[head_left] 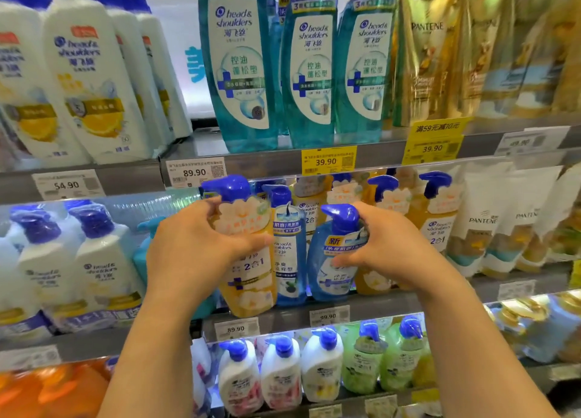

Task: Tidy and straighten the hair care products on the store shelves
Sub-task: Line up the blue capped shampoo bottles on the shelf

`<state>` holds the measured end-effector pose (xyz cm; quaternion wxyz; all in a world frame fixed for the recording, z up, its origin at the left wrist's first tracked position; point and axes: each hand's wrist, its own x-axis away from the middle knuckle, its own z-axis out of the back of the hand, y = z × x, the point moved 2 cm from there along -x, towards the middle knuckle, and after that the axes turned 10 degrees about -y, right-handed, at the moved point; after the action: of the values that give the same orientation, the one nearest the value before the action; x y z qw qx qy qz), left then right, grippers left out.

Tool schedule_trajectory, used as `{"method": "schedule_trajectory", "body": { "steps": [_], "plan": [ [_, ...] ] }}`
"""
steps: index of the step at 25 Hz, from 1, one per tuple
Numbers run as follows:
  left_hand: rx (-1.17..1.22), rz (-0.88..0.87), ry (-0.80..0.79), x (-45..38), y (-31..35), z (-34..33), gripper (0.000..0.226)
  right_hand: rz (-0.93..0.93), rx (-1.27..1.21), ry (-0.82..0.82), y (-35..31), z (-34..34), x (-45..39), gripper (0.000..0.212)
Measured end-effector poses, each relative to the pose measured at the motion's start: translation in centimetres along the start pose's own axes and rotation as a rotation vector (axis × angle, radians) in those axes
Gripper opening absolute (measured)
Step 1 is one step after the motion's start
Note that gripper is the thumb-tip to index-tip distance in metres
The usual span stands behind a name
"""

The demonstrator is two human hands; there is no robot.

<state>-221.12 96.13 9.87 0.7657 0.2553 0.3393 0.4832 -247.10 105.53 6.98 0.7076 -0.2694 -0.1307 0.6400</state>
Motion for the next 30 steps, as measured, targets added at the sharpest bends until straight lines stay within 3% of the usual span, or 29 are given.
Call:
{"method": "schedule_trajectory", "body": {
  "steps": [2, 5, 8, 11, 14, 19, 30],
  "plan": [
    [0.082, -0.063, -0.031, 0.8, 1.6, -0.6, 0.067, 0.062, -0.068, -0.018, 0.2, -0.1, 0.6, 0.061],
    [0.122, -0.108, -0.054, 1.8, 3.7, -2.1, 0.055, 0.151, -0.222, 0.033, 0.8, 0.6, 2.4, 0.064],
    [0.109, -0.116, -0.068, 1.7, 5.0, -3.5, 0.055, 0.247, -0.393, 0.114, 1.2, 3.8, 4.5, 0.067],
    [0.032, -0.127, -0.085, 1.1, 6.2, -5.1, 0.073, 0.294, -0.496, 0.155, 1.8, 7.4, 6.9, 0.068],
    [-0.004, -0.146, -0.128, 0.6, 7.4, -6.9, 0.087, 0.305, -0.445, 0.056, 2.2, 9.1, 9.3, 0.071],
    [-0.027, -0.214, -0.184, -0.4, 8.9, -10.4, 0.05, 0.288, -0.365, -0.026, 3.2, 10.0, 10.4, 0.075],
    [-0.343, -0.122, -0.233, -2.5, 7.5, -13.4, 0.064, 0.265, -0.428, -0.037, 4.4, 8.8, 6.5, 0.066]
  ]
}}
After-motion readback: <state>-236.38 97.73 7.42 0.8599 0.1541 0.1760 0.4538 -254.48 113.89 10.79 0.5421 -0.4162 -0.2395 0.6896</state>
